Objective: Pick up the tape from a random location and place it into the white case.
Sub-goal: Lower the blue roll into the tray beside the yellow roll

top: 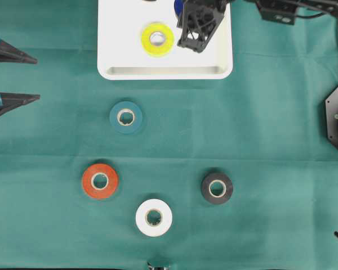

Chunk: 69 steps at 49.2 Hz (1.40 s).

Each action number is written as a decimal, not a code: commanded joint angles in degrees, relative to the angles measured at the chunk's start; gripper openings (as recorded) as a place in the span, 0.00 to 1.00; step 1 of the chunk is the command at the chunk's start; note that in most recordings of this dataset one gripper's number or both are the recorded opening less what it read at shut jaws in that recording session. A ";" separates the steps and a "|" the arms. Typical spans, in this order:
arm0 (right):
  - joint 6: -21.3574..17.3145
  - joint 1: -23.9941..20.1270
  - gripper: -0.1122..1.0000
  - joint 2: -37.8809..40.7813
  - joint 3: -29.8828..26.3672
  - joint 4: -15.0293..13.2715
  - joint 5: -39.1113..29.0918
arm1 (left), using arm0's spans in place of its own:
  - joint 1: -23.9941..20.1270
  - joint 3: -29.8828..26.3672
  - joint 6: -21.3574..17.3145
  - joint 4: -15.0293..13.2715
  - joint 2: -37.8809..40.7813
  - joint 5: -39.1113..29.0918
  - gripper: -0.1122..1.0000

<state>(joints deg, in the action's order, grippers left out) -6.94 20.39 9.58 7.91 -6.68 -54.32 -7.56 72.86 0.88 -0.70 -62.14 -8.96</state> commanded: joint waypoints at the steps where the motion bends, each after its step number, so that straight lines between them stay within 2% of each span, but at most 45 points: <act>1: -0.09 0.00 0.39 0.00 0.88 0.00 3.16 | -0.18 -0.53 0.09 -0.09 0.62 0.35 0.98; 11: -0.09 0.44 0.39 0.70 5.54 0.00 10.81 | -0.18 -0.44 0.09 -0.09 0.62 0.35 0.98; 23: -0.44 0.62 0.39 2.46 9.49 0.00 13.54 | -0.18 -0.44 0.09 -0.09 0.62 0.35 0.98; 35: -0.26 0.62 0.39 4.31 9.93 0.00 16.88 | -0.18 -0.53 0.09 -0.09 0.62 0.35 0.98; 55: -0.62 1.23 0.39 4.31 10.02 0.00 16.35 | -0.18 -0.44 0.09 -0.09 0.62 0.35 0.98; 57: -0.62 1.23 0.44 4.31 9.93 0.00 16.44 | -0.18 -0.44 0.09 -0.09 0.62 0.35 0.98; 64: -0.53 1.23 0.81 4.13 9.93 -0.44 16.44 | -0.18 -0.44 0.09 -0.09 0.62 0.35 0.98; 67: -0.53 1.23 0.91 3.69 9.93 -0.62 16.52 | -0.18 -0.35 0.09 -0.09 0.62 0.35 0.98; 69: -0.62 1.23 0.93 3.34 9.93 -0.62 16.52 | -0.18 -0.35 0.09 -0.09 0.62 0.35 0.98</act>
<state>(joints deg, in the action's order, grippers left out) -7.47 21.62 14.94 18.46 -7.12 -38.06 -7.56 72.95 0.88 -0.70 -62.14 -8.96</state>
